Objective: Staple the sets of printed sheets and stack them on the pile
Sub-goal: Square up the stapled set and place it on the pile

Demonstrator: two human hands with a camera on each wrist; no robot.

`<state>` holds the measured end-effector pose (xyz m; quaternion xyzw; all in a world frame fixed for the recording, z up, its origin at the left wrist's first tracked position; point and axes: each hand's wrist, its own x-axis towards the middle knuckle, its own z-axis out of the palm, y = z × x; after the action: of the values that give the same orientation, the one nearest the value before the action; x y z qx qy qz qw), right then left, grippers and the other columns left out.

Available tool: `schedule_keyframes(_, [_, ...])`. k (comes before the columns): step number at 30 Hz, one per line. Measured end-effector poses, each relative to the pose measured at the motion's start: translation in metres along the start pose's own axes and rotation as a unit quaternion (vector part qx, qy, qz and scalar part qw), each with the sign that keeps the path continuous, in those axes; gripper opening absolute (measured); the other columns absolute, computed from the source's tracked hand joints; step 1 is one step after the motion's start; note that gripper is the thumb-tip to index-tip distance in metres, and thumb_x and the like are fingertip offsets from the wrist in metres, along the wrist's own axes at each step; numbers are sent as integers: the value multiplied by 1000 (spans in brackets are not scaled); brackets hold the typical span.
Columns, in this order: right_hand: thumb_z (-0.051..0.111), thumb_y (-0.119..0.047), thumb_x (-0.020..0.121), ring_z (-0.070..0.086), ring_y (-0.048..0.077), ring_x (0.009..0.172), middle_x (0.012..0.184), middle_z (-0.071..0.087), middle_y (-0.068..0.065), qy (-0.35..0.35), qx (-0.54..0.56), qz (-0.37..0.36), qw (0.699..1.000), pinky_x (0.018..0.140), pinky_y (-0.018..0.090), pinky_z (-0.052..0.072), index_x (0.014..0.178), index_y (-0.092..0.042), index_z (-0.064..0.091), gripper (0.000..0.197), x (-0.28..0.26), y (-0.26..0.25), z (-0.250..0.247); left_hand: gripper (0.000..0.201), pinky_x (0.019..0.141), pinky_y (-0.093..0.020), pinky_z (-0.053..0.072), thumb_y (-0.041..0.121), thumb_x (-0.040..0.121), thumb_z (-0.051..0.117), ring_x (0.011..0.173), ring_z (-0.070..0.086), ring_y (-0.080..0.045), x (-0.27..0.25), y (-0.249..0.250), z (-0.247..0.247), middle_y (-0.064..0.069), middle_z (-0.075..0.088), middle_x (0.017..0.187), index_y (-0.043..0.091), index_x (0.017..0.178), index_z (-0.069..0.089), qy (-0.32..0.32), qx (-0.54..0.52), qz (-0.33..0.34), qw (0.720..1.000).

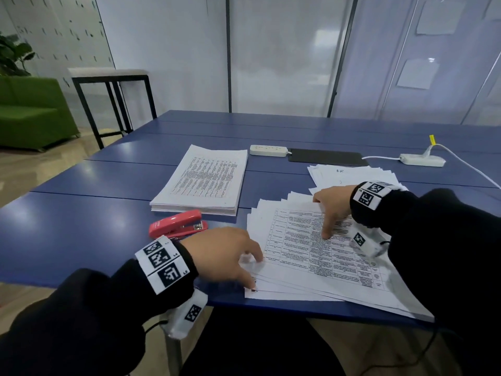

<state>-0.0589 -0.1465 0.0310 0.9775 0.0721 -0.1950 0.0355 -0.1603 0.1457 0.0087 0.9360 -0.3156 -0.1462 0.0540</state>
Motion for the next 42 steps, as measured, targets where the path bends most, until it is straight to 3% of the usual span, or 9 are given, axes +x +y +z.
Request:
schedule_keyframes(4, [99,-35,61,72,19,84,88,78,-3,3,77,-43,996,78,29,56,93,-15,75,45,-4,9,6,41,87,-25,53,54,81,80,92,66,1,-3,-17,-11,20,66,106,40,118,69,86,-144,-39,985])
schedule_keyframes(7, [98,-17,62,71,8,68,82,80,-4,66,240,-78,965,70,22,53,84,-15,78,29,-21,26,1,45,80,-30,54,51,73,88,90,69,-1,-8,-39,-14,14,71,109,37,112,71,177,-333,-68,924])
schedule_keyframes(10, [93,-7,62,73,16,69,86,80,6,163,453,-133,866,66,23,58,86,-10,77,29,-47,45,-15,68,92,-43,56,54,59,88,104,72,-10,-16,-51,-17,8,70,118,41,122,64,218,-502,-62,835])
schedule_keyframes(14, [88,-13,54,77,25,88,100,79,13,216,636,-191,716,79,39,64,92,-12,81,39,-58,56,-30,88,103,-45,55,49,64,88,117,69,-10,-10,-36,-26,13,65,136,42,143,50,224,-540,-17,811])
schedule_keyframes(20, [87,-16,64,75,28,94,107,77,17,288,706,-204,614,84,42,61,113,4,69,56,-64,20,-44,34,103,-47,56,3,95,70,113,73,-20,35,11,-72,-2,76,122,9,128,67,409,-547,58,729])
schedule_keyframes(27, [76,-5,90,77,30,93,96,79,12,388,684,-226,575,85,48,62,104,-3,69,15,-89,1,-107,36,96,-47,60,4,84,79,103,76,-25,42,16,-170,-10,78,110,2,119,69,547,-504,90,663])
schedule_keyframes(32, [97,-29,68,75,29,105,107,78,12,382,663,-194,614,100,53,57,120,6,66,71,-81,-5,-97,59,96,-43,59,18,77,91,109,74,-23,39,13,-166,-6,77,117,3,128,63,491,-468,112,727])
schedule_keyframes(36, [93,-22,69,75,27,107,111,77,17,342,644,-186,658,105,45,55,115,10,70,60,-67,-7,-53,71,100,-39,58,15,71,92,114,72,-18,46,6,-118,-3,76,122,6,135,60,420,-483,92,763])
schedule_keyframes(42, [104,-54,44,69,35,115,127,68,23,412,650,-141,622,103,56,54,135,10,52,123,-49,-3,-75,72,102,-50,57,8,71,93,112,73,-27,54,8,-137,-12,76,120,-2,132,59,424,-522,93,735])
